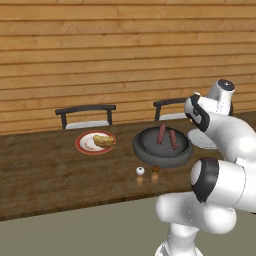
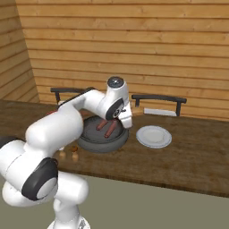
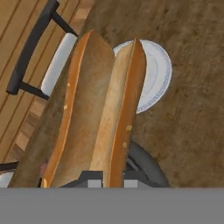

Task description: Place one bun and one sausage from the bowl on each plate.

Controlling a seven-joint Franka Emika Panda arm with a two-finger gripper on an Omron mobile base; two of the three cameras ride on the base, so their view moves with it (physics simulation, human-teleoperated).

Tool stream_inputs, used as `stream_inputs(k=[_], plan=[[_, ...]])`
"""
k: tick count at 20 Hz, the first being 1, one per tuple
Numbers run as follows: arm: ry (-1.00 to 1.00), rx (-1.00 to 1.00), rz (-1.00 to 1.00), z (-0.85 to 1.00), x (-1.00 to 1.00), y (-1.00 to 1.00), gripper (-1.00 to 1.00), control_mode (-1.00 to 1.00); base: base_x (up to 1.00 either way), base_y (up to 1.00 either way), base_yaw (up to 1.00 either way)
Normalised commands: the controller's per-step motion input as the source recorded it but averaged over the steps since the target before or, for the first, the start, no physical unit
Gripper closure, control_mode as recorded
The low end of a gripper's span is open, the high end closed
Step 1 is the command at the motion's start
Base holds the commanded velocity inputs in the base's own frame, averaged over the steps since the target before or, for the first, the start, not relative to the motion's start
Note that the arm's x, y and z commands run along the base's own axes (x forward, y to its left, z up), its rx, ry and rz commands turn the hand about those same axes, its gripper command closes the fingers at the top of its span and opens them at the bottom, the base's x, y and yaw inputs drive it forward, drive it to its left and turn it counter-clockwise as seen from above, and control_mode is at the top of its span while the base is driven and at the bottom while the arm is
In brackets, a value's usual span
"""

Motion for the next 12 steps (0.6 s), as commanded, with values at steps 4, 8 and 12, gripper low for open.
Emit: stream_inputs(k=[4, 8, 12], plan=[[0.07, 0.0, -0.14, -0.14, 0.0, -0.83, 1.0, -1.0, 0.0, 0.0, 0.0], [0.12, 0.0, -0.1, -0.6, 0.0, -0.39, 1.0, -1.0, 0.0, 0.0, 0.0], [0.06, 0.02, -0.06, -0.47, 0.07, -0.33, 1.0, -1.0, 0.0, 0.0, 0.0]])
